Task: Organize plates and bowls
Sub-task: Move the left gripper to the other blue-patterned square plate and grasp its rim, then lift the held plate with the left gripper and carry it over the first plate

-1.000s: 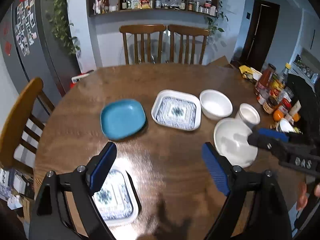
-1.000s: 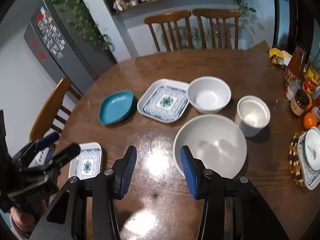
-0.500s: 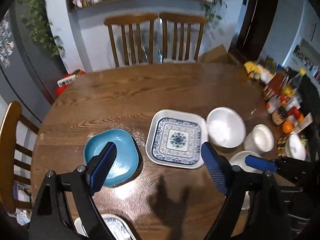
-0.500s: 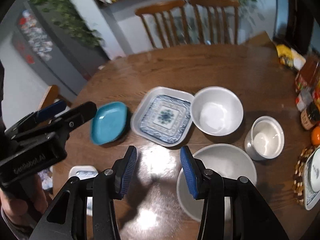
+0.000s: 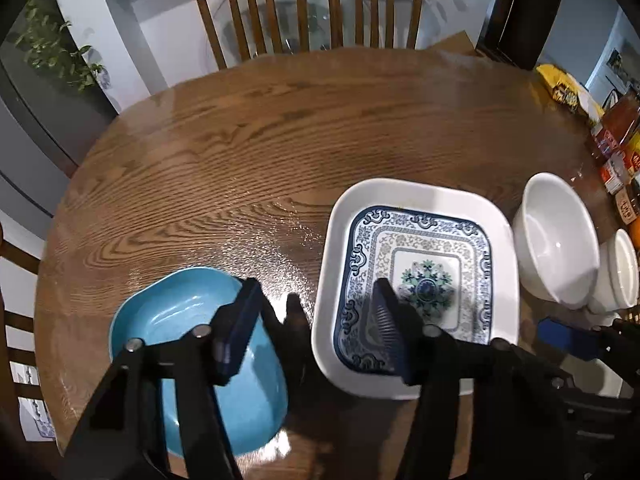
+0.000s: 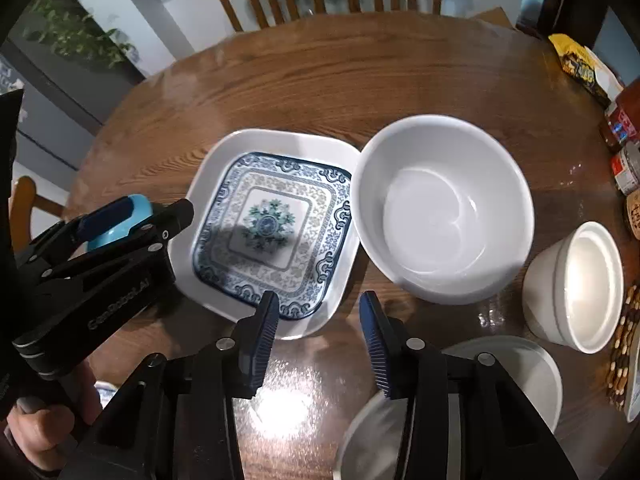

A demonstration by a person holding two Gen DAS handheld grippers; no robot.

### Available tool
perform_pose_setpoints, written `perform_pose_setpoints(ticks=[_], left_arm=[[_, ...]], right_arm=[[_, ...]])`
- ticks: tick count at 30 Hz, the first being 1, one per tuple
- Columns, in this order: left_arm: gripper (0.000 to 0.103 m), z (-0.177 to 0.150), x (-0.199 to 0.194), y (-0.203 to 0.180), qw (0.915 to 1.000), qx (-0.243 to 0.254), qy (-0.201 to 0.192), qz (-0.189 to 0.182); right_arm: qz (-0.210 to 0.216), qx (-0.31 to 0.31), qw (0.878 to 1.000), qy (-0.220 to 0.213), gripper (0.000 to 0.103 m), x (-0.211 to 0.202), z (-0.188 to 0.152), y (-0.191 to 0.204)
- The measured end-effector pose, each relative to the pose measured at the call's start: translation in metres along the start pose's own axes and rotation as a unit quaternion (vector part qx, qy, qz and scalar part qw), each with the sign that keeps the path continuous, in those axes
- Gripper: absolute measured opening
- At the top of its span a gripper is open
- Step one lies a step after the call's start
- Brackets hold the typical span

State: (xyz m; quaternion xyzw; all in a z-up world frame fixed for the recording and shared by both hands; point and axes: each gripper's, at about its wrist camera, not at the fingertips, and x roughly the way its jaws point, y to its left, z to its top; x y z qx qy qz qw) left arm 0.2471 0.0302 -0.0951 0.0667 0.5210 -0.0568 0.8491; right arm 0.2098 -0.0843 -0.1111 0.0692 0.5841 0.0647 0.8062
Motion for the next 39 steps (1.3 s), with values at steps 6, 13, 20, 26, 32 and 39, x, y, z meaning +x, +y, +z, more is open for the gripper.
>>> perform_pose_setpoints(ticks=[6,13,20,26,32,39], left_arm=[[0.034,-0.003,0.018,-0.007,0.9995,0.014,0.025,-0.011],[0.021,-0.010,0.021,-0.010,0.9992,0.020,0.030,-0.017],[0.019,-0.027,-0.002,-0.011,0.9997,0.024,0.001,-0.009],[0.019,-0.044,-0.047,-0.003,0.9991,0.009,-0.042,-0.001],[0.019,-0.071,-0.081,0.004,0.9977,-0.006,-0.065,0.019],[0.019,-0.111,-0.115,0.017,0.9946,-0.032,-0.086,0.049]], right_arm=[[-0.022,-0.005,1.000,0.016,0.036,0.018,0.002,0.003],[-0.044,-0.021,0.999,0.013,0.015,0.025,-0.001,-0.001],[-0.058,-0.043,0.997,-0.021,0.012,0.007,-0.010,0.002],[-0.032,-0.061,0.996,-0.051,0.012,-0.025,-0.029,0.007],[-0.001,-0.076,0.995,-0.064,0.012,-0.041,-0.050,0.024],[0.034,-0.112,0.990,-0.079,0.012,-0.069,-0.081,0.046]])
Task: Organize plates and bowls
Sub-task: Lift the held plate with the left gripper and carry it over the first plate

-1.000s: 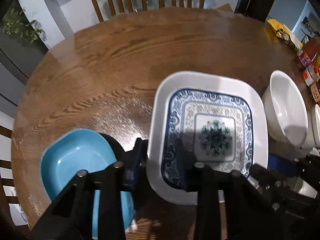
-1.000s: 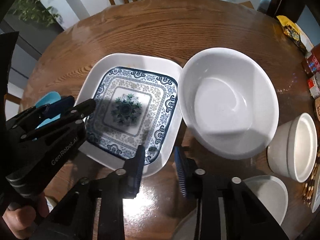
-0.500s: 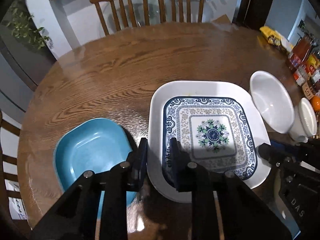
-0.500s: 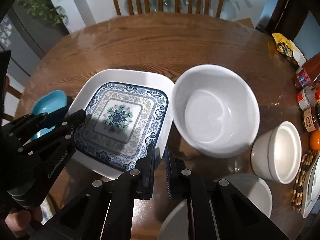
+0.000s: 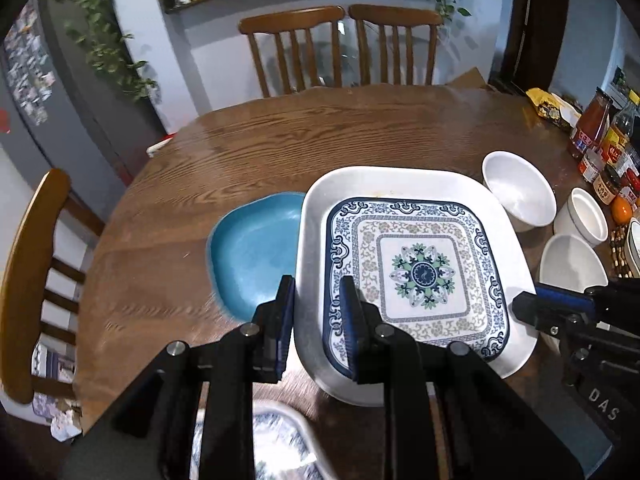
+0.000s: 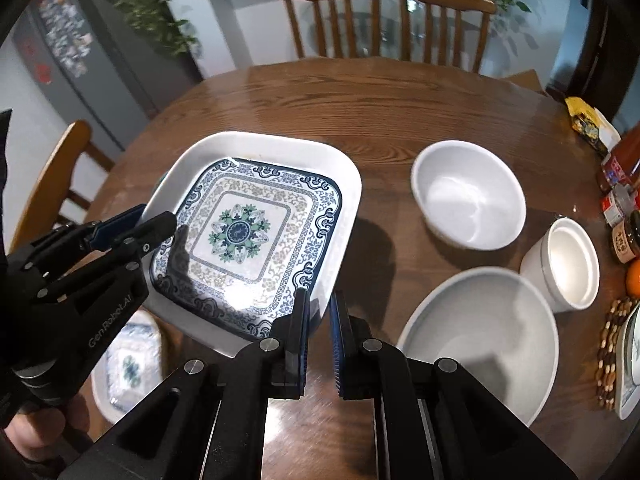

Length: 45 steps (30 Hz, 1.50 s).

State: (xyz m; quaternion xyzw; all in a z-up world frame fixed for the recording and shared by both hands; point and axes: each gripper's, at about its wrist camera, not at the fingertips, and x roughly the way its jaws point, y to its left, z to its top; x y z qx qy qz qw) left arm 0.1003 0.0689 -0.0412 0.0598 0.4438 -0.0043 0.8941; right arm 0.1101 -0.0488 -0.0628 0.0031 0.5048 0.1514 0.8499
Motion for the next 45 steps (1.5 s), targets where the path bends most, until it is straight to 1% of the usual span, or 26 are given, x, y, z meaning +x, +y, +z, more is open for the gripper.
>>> perform_pose_setpoints(ticks=[7,10,19,22,27,32,39,45], left_arm=[[0.020,-0.036,-0.028,0.026,0.9987,-0.042,-0.001,0.031],[0.020,-0.049,-0.034,0.038,0.9968,-0.068,0.004,0.043],[0.020,-0.098,-0.050,0.073,0.9869,-0.134,0.023,0.088],[0.020,-0.112,-0.049,0.079,0.9838,-0.145,0.034,0.099],[0.020,-0.135,-0.040,0.090,0.9794,-0.162,0.060,0.105],[0.020,-0.151,-0.030,0.097,0.9767,-0.168,0.080,0.106],[0.020,-0.157,-0.022,0.100,0.9758,-0.167,0.092,0.106],[0.020,-0.158,-0.019,0.100,0.9764,-0.163,0.094,0.105]], right_arm=[[0.032,-0.043,0.999,-0.002,0.012,-0.009,-0.015,0.029],[0.046,-0.065,0.997,0.002,0.012,-0.010,-0.022,0.043],[0.082,-0.132,0.988,0.023,0.012,-0.005,-0.051,0.095],[0.093,-0.147,0.984,0.031,0.012,-0.001,-0.061,0.108],[0.104,-0.161,0.980,0.048,0.012,0.011,-0.075,0.124],[0.105,-0.169,0.978,0.063,0.012,0.020,-0.086,0.132],[0.100,-0.171,0.977,0.079,0.012,0.033,-0.093,0.136],[0.099,-0.167,0.977,0.085,0.012,0.038,-0.094,0.136]])
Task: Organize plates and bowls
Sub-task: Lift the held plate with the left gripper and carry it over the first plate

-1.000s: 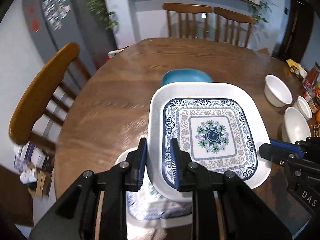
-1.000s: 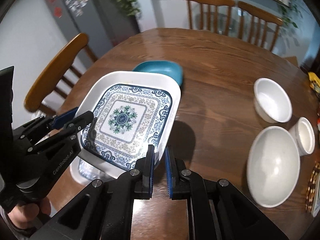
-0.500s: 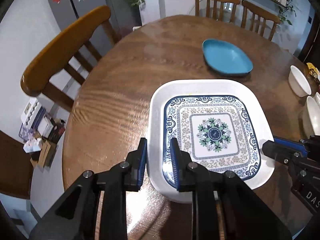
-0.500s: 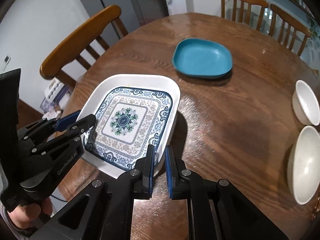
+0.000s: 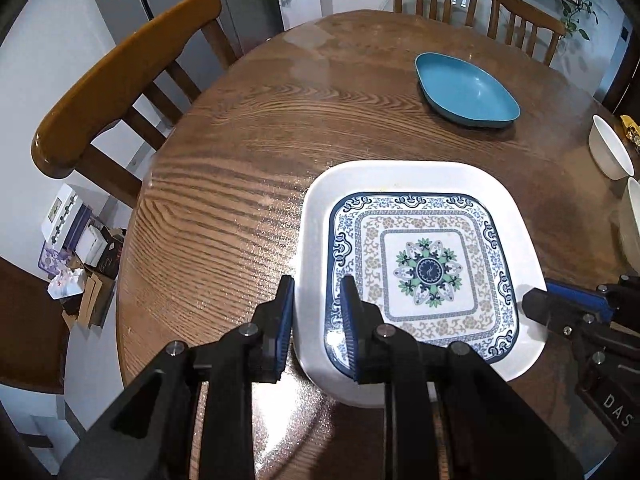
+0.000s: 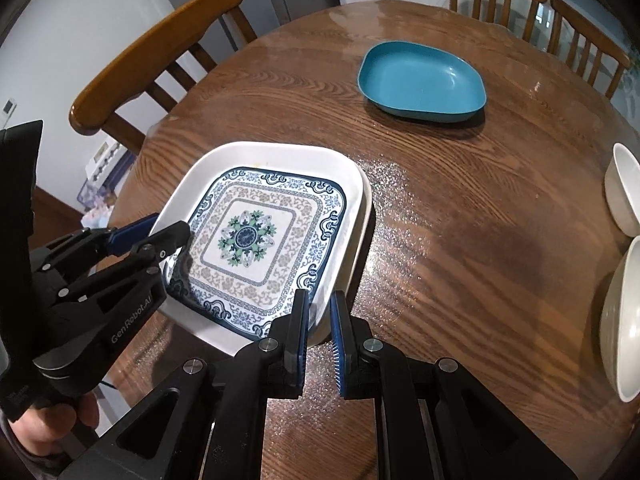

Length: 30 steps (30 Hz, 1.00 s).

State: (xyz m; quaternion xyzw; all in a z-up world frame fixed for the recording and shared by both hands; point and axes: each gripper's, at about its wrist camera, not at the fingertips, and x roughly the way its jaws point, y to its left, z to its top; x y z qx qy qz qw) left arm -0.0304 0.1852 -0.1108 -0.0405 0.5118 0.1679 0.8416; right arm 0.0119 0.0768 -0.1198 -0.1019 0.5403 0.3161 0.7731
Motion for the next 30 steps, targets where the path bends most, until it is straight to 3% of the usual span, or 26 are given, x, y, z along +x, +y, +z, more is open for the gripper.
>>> perform_pose_setpoints(ticks=[30], left_arm=[[0.021,-0.0021,0.0057,-0.0085,0.9998,0.014,0.012,0.011]], right_arm=[[0.003,0.006,1.000,0.011,0.012,0.0083,-0.0005,-0.0039]])
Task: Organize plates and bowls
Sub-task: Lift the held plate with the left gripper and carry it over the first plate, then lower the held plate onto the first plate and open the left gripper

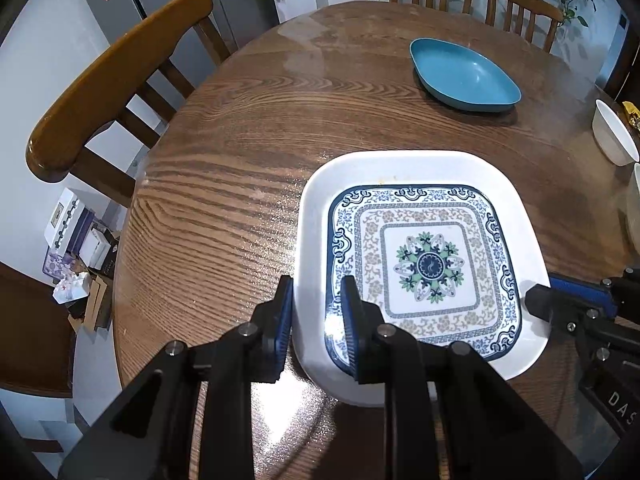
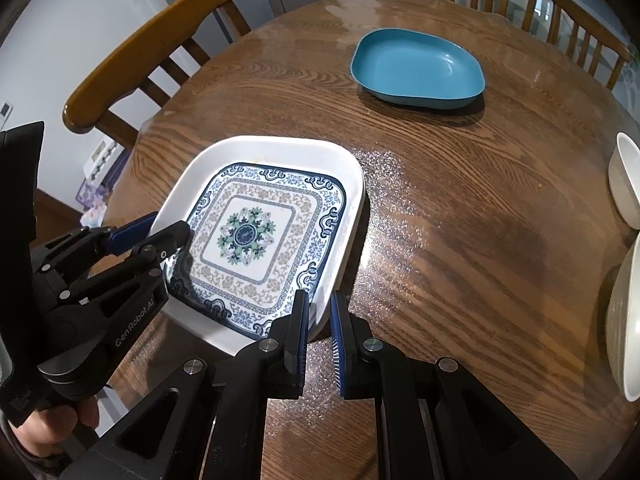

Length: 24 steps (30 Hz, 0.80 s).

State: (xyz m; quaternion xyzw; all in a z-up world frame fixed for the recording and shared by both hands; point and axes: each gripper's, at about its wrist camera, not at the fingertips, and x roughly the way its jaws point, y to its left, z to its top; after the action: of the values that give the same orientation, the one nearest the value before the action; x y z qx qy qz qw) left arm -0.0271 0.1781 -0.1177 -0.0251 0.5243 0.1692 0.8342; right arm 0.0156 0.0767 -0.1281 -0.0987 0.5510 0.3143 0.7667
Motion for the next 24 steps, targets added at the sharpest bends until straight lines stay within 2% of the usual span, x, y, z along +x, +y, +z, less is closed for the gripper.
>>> perform_pose_setpoints(ticks=[24], left_arm=[[0.021,-0.0012,0.0008,-0.0016,1.0000,0.002,0.001,0.005]], right_arm=[[0.003,0.002,1.000,0.005,0.012,0.0012,-0.0003,-0.0003]])
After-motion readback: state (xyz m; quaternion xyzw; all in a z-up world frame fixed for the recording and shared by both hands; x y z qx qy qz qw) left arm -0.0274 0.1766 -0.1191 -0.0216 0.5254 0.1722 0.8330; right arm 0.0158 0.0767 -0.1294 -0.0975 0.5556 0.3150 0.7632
